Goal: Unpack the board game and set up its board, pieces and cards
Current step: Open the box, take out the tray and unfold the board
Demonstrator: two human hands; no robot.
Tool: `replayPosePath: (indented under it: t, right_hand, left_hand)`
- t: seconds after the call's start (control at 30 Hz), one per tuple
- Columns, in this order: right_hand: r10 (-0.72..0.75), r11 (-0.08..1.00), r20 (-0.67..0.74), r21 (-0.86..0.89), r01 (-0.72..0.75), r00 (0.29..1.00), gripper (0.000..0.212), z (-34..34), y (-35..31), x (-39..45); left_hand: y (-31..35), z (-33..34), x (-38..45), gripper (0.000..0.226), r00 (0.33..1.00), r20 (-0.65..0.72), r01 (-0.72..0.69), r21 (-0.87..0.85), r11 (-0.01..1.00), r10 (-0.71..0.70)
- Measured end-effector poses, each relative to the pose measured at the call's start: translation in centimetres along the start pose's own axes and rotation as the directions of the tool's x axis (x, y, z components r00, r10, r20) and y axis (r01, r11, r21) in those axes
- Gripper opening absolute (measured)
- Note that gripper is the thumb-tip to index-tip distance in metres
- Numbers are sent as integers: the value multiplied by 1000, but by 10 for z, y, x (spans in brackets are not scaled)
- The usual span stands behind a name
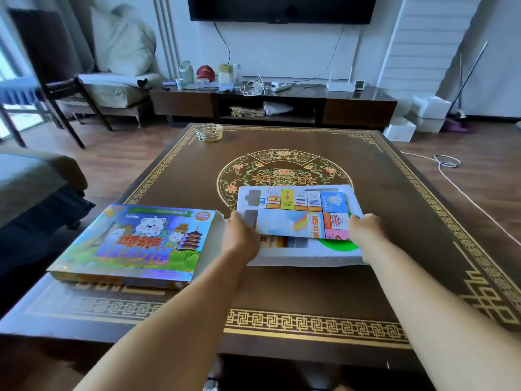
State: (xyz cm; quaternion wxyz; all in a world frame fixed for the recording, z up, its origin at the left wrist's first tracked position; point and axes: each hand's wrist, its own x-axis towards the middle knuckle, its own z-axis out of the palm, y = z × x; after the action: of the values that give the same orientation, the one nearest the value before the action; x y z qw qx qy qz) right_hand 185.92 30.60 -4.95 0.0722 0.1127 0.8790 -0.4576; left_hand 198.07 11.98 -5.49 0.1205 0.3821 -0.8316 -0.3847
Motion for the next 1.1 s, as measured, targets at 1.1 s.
replayPosePath:
  t: [1.1]
  right_hand:
    - [-94, 949, 271, -267, 168, 958, 65, 245, -107, -198]
  left_hand:
    - [-200, -218, 79, 57, 972, -203, 190, 394, 899, -117]
